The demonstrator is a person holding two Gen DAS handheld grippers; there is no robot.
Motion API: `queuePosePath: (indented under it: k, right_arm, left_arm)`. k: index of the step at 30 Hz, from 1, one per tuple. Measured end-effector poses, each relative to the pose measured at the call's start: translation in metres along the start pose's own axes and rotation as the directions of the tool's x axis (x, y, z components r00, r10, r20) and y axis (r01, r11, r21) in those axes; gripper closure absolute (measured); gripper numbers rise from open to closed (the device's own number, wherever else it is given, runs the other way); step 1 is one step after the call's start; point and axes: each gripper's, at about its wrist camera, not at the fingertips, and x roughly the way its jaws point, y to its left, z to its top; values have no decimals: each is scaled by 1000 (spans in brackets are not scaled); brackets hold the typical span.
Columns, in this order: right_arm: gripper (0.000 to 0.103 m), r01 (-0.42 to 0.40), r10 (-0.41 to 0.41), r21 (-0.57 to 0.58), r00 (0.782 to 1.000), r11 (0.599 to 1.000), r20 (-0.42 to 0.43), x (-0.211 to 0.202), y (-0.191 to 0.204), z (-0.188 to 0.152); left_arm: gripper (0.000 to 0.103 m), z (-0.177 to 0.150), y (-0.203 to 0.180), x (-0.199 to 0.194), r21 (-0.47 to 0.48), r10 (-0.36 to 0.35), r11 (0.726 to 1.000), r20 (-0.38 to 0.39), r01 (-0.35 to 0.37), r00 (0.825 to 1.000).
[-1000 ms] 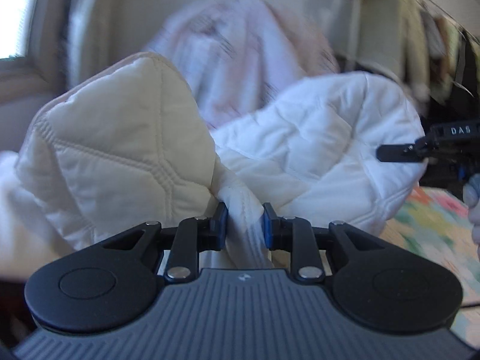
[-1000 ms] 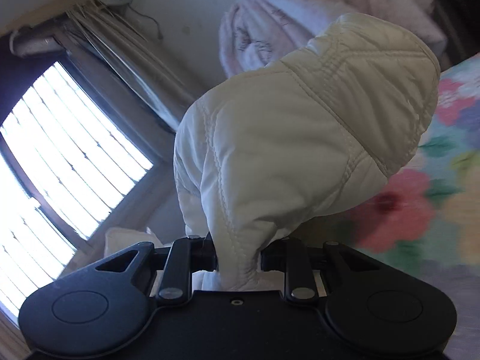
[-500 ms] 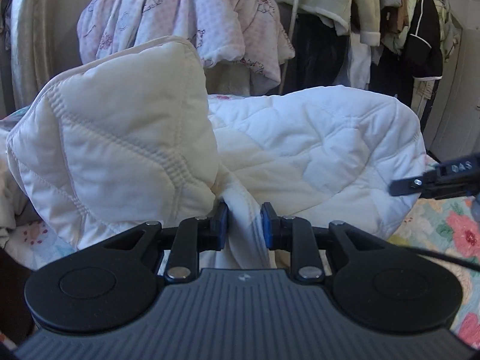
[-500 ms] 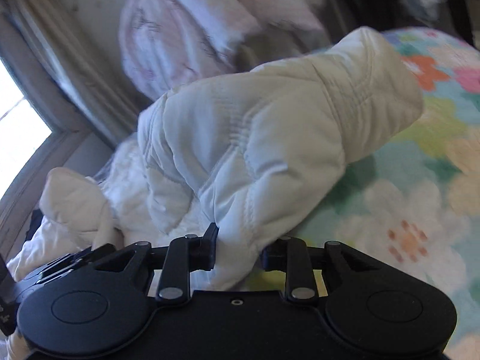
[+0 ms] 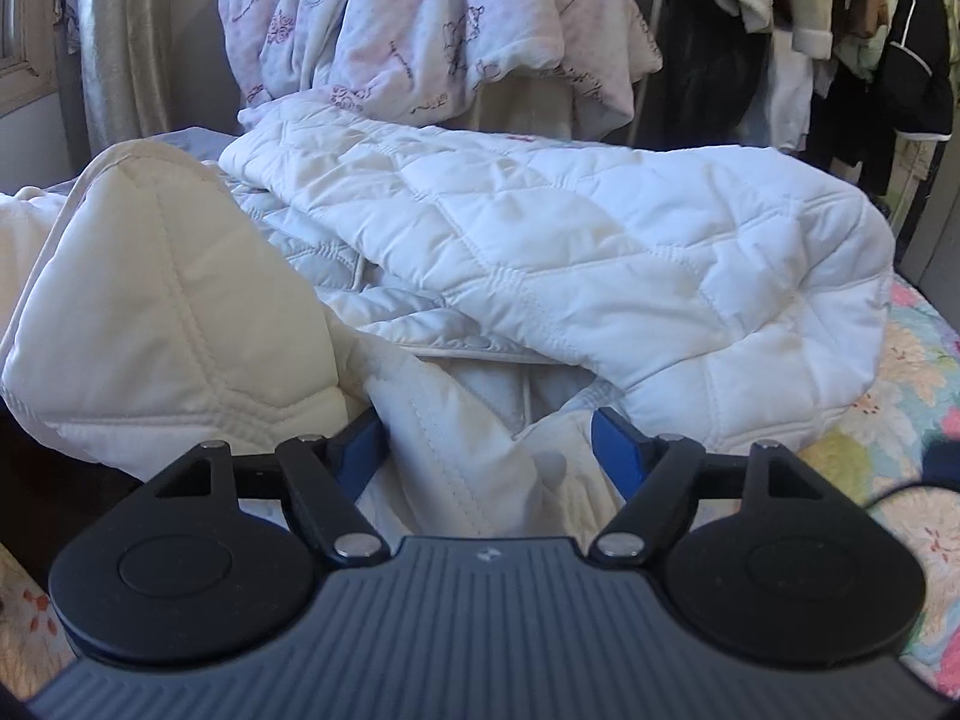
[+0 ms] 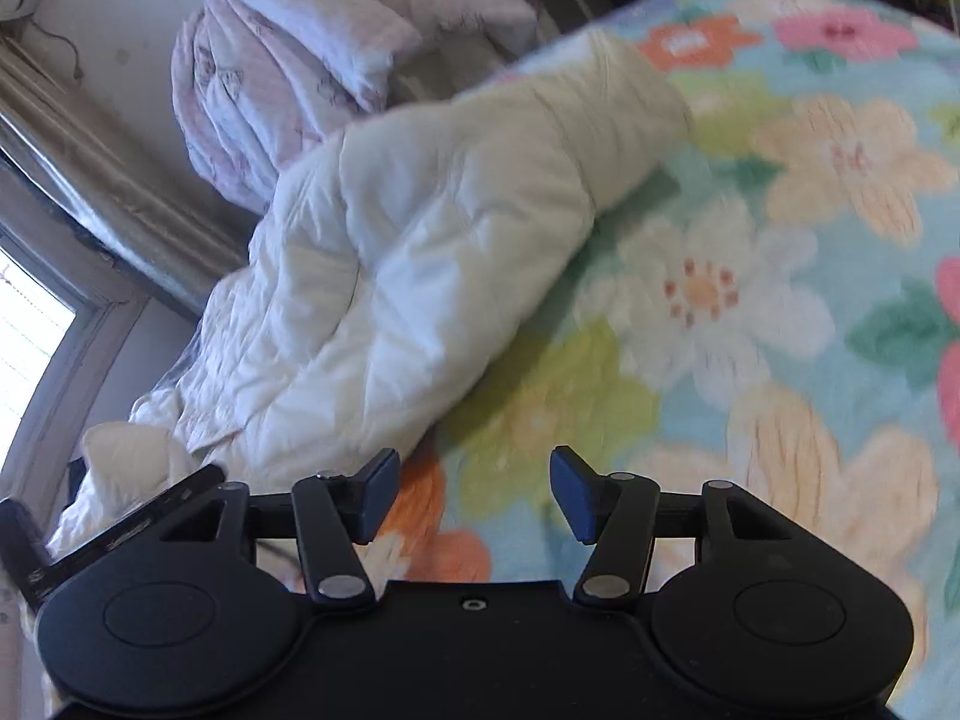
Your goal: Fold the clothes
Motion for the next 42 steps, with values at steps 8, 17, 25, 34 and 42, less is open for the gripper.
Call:
queuePosePath:
  k: [8,17,25,34,42]
  right_arm:
    - [32,139,-137,-78,990,987,32,-28,-13,0]
    - [32,334,-316,-151,940,930,132,-80,-47,-17]
    - [32,355,-347,-149,935,923,76,-27,-57,-12]
    - [31,150,-138,-167,987,974,80,3,-30,8]
    - [25,47,-27,-243,996,969,83,28,-16,46]
  left_arm:
    - [29,7,10,7,-35,10,999,-40,-11,999]
    - [20,0,14,22,-4,17,1000,-65,-17,998]
    - [6,-8,7,29,55,37,998,-67,-34,997]
    - [0,-11,13,34,33,33,999,-68,-31,997]
    - [0,-16,16,34,-20,46,999,-60,-47,997]
